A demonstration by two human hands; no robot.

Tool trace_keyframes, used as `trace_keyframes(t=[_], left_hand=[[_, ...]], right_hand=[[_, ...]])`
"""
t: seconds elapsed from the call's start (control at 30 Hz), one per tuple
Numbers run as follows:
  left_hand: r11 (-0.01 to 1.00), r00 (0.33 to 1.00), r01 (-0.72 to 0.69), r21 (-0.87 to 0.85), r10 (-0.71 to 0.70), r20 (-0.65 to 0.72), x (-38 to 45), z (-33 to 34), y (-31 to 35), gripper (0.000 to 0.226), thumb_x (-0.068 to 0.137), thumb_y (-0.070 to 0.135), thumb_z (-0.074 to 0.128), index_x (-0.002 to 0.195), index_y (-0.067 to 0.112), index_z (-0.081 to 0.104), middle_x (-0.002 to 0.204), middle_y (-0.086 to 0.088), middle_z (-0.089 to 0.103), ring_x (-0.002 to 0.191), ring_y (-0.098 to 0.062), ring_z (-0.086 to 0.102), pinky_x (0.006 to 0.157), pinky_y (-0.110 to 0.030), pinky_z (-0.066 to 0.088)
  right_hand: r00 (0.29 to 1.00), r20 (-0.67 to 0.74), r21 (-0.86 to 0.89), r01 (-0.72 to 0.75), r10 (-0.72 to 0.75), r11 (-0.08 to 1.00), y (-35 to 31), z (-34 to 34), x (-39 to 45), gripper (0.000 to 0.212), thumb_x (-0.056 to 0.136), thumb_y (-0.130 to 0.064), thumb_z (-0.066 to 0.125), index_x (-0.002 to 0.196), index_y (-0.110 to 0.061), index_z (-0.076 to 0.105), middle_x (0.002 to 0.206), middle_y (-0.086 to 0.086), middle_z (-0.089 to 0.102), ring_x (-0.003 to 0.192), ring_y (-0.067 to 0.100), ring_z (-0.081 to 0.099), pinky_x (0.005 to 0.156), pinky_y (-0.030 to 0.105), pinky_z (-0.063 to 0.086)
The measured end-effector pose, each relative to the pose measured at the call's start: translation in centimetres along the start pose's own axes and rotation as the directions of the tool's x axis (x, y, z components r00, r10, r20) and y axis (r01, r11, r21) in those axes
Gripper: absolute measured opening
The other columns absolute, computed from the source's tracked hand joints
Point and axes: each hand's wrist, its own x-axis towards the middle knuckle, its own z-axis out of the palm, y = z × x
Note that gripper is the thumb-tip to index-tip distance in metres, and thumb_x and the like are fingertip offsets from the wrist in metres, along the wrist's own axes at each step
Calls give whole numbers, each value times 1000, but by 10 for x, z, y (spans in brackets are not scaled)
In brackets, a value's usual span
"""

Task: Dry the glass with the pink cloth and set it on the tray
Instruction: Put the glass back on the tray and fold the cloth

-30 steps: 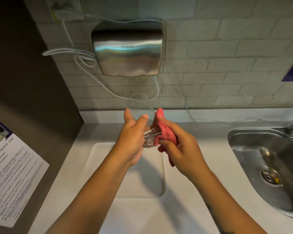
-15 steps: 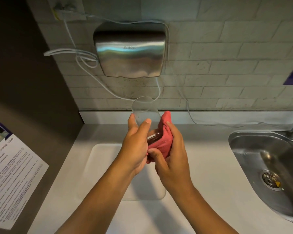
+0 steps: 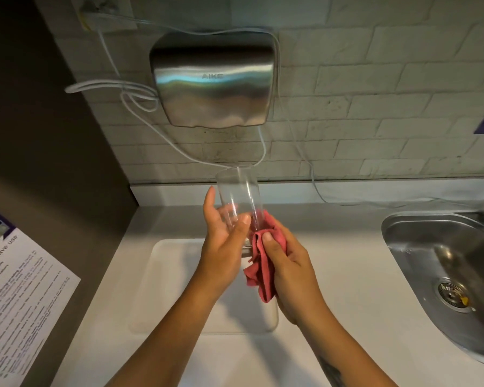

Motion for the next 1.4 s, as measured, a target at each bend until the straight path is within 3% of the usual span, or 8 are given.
trace_keyframes(t=[0.23, 0.37, 0.6, 0.83, 1.03, 1.2, 1.33, 1.4], left_hand=[[991, 998, -12, 130, 19, -58, 6, -8, -36, 102, 72, 42, 80, 150, 57, 16, 136, 6, 53, 121, -9, 70, 89, -23, 61], [952, 999, -22, 306, 32, -28, 4, -17, -70, 105, 65, 45, 85, 153, 47, 28, 139, 10, 47, 127, -15, 61, 88, -5, 52], [899, 996, 90, 429, -86, -28, -2, -22, -135, 97, 71, 14, 97, 144, 38, 38, 142, 1, 48, 121, -9, 60, 80, 3, 49], [853, 991, 112, 510, -137, 11, -10, -17, -166, 99, 72, 16, 96, 148, 31, 34, 126, 40, 42, 122, -5, 56, 90, -13, 48], [818, 991, 127, 561, -125, -42, -16, -19, -185, 98, 74, 20, 95, 150, 24, 34, 140, -1, 48, 128, -25, 56, 93, -19, 49], [804, 994, 108, 585, -71, -86, -26, -18, -165, 114, 65, 25, 103, 154, 16, 33, 149, -1, 37, 132, -19, 48, 102, -23, 45], [826, 936, -45, 562, 232, -266, -63, -11, -127, 55, 81, 28, 86, 126, 21, 56, 119, 8, 49, 103, -13, 56, 90, -26, 52], [899, 958, -54, 434, 169, -231, -78, -1, -98, 14, 88, 38, 69, 101, 34, 63, 95, 13, 62, 84, -10, 62, 75, -25, 53]], right_hand=[[983, -51, 97, -171, 176, 980, 16, -33, -7, 35, 115, -24, 50, 126, -41, 79, 105, 7, 86, 80, 28, 78, 65, 42, 61], [970, -42, 222, -225, 240, 949, 22, -57, -18, 32, 105, -40, 57, 128, -35, 79, 109, 19, 85, 78, 30, 80, 58, 37, 63], [936, 8, 479, -312, 352, 820, 48, -90, -35, 40, 100, -34, 61, 130, -15, 79, 137, 24, 77, 118, 44, 80, 87, 49, 69], [931, 20, 353, -347, 364, 869, 51, -98, -49, 40, 100, -37, 57, 133, -24, 77, 128, 28, 79, 95, 44, 81, 54, 37, 62], [940, 23, 298, -330, 339, 896, 50, -104, -51, 41, 96, -38, 59, 130, -27, 78, 118, 28, 82, 77, 33, 80, 49, 35, 60], [949, 24, 255, -309, 313, 916, 47, -101, -53, 41, 100, -34, 68, 140, -26, 71, 127, 21, 82, 89, 27, 85, 53, 33, 60], [956, 7, 228, -287, 293, 930, 44, -98, -53, 44, 97, -33, 69, 140, -30, 71, 124, 15, 84, 93, 24, 86, 59, 32, 64], [969, -5, 157, -244, 247, 957, 45, -98, -53, 40, 101, -32, 74, 141, -37, 71, 131, 7, 82, 110, 27, 84, 72, 35, 68]])
